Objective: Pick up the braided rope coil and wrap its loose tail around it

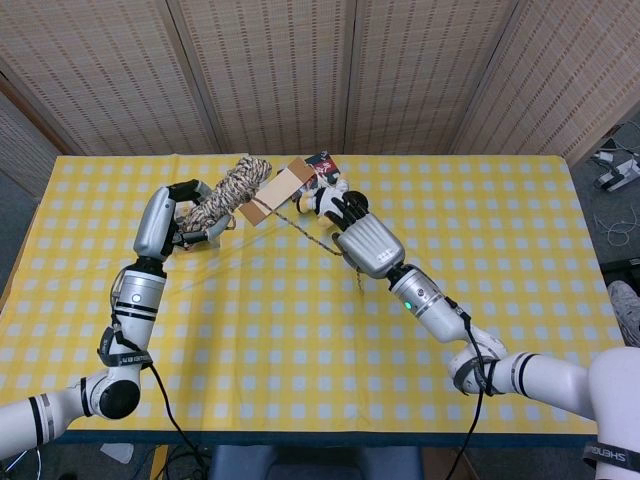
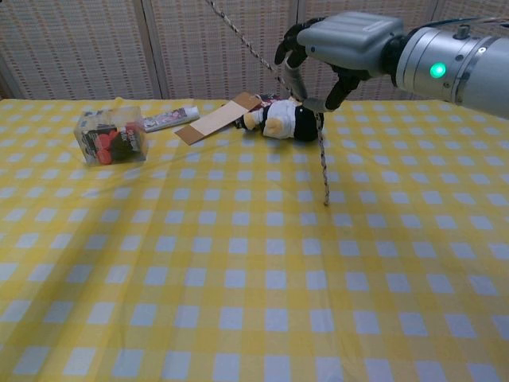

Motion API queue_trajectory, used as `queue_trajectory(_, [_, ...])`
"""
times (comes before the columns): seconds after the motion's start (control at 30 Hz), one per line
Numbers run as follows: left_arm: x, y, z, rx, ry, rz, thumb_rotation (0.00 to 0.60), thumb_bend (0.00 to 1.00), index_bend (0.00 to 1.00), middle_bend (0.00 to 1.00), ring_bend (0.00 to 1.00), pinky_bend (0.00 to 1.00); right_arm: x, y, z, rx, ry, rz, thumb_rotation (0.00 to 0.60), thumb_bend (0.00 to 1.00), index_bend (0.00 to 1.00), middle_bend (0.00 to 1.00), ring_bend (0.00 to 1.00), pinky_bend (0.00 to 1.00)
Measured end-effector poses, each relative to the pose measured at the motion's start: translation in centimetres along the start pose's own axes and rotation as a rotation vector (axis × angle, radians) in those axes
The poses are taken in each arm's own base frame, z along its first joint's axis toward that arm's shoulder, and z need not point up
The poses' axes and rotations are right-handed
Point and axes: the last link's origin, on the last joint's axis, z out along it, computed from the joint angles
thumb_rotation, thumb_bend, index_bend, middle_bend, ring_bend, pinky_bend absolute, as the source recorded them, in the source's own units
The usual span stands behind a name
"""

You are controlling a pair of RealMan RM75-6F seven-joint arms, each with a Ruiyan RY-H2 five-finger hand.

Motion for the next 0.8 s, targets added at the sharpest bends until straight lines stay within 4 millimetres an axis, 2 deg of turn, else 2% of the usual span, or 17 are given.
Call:
queue_trajectory(0.23, [0.1,-0.5,0.4,0.024,0.049,0.096,0.502,0.25,0.73,0.70,0.56,0.25,-0.3,-2.5,-0.6,0.075,-0.029,-0.038,0.600,0.37,0.63,0.17,0.00,0.00])
queue_trajectory(0.4, [-0.1,-1.0,0.7,0.046,0.086,0.212,0.503,0.25,0.73,0.70,0.56,0.25,0.7,-4.6,-1.0,0.140,-0.018,-0.057,0.600,0.37,0.64,0.17,0.00,0.00])
queue_trajectory(0.53, [-0.5,-1.7,0.8,0.076,0.092,0.299,0.507,0.25,0.73,0.70,0.56,0.25,2.7,-6.3,-1.2,0.190,0.021,-0.049,0.600,0.37,0.64,0.17,0.00,0.00])
queue_trajectory(0.63, [-1.2,-2.4,0.6,0.097,0.064,0.345,0.540,0.25,0.73,0.70,0.56,0.25,4.6,-7.3,-1.0,0.218,0.062,-0.041,0.600,0.37,0.64,0.17,0.00,0.00])
queue_trajectory(0.8, [-2.6,-3.1,0.1,0.102,0.012,0.401,0.548,0.25,0.73,0.70,0.56,0.25,7.3,-8.3,-0.3,0.241,0.123,-0.027,0.600,0.37,0.64,0.17,0.00,0.00])
